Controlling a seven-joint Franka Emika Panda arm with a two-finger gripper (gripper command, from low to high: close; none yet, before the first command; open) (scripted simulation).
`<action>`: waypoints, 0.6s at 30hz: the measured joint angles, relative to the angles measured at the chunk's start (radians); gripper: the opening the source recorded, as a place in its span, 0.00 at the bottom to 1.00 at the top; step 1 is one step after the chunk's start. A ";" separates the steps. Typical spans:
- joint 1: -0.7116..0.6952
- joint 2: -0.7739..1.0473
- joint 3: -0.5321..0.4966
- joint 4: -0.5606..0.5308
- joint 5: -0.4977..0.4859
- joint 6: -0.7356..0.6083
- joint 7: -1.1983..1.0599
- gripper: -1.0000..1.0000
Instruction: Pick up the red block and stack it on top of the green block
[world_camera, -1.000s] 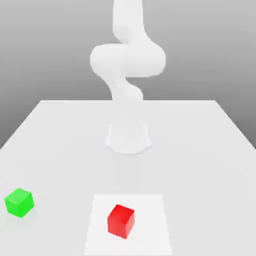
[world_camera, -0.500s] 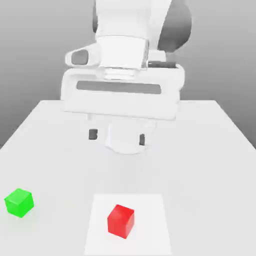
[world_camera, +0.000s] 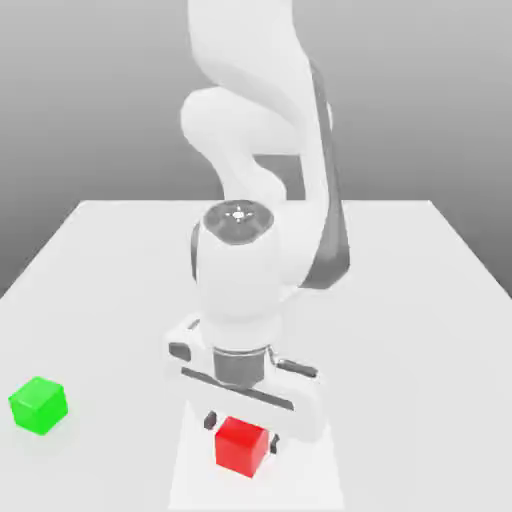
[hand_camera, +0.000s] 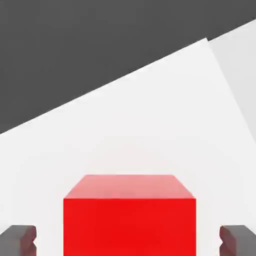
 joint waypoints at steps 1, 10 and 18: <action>0.000 0.000 0.000 0.000 0.000 0.000 0.001 0.00; -0.014 -0.157 0.022 -0.024 0.031 -0.132 -0.022 0.00; -0.239 -0.216 -0.142 0.028 0.071 -0.244 0.038 0.00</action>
